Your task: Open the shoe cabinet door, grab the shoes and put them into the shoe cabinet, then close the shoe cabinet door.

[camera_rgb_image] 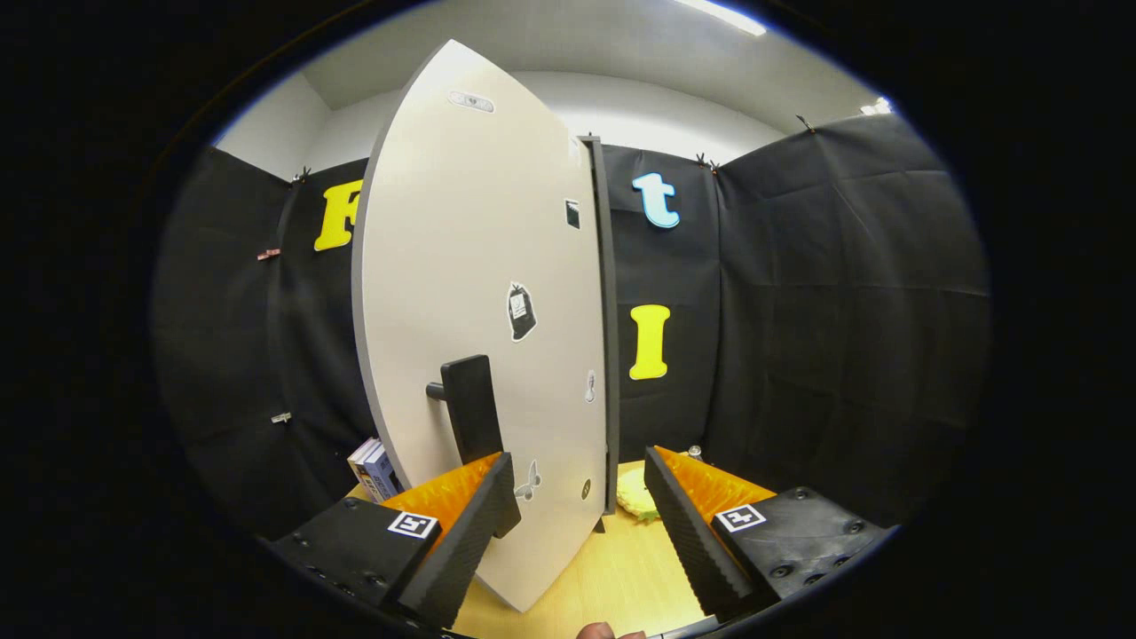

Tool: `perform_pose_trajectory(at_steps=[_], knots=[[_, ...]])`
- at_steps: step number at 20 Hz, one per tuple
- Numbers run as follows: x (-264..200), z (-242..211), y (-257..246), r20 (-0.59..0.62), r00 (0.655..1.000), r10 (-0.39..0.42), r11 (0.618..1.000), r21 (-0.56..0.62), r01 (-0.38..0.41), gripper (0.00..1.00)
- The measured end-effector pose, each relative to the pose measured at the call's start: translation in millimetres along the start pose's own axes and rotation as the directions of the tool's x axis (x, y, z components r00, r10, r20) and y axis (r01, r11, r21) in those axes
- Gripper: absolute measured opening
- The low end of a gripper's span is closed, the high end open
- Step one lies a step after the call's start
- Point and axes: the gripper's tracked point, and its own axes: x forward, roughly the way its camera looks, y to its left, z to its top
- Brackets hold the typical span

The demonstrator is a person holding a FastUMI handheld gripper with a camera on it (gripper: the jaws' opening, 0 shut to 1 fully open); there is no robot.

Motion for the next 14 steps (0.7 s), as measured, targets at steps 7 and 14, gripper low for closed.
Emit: perform_pose_trajectory(at_steps=[7, 14], knots=[[35.8, -2.7, 92.8, 0.005, 0.997, 0.077, 0.996, -0.049, -0.076, 0.98], [50.5, 1.8, 130.7, 0.004, 0.992, 0.123, 0.992, -0.036, -0.123, 0.97]])
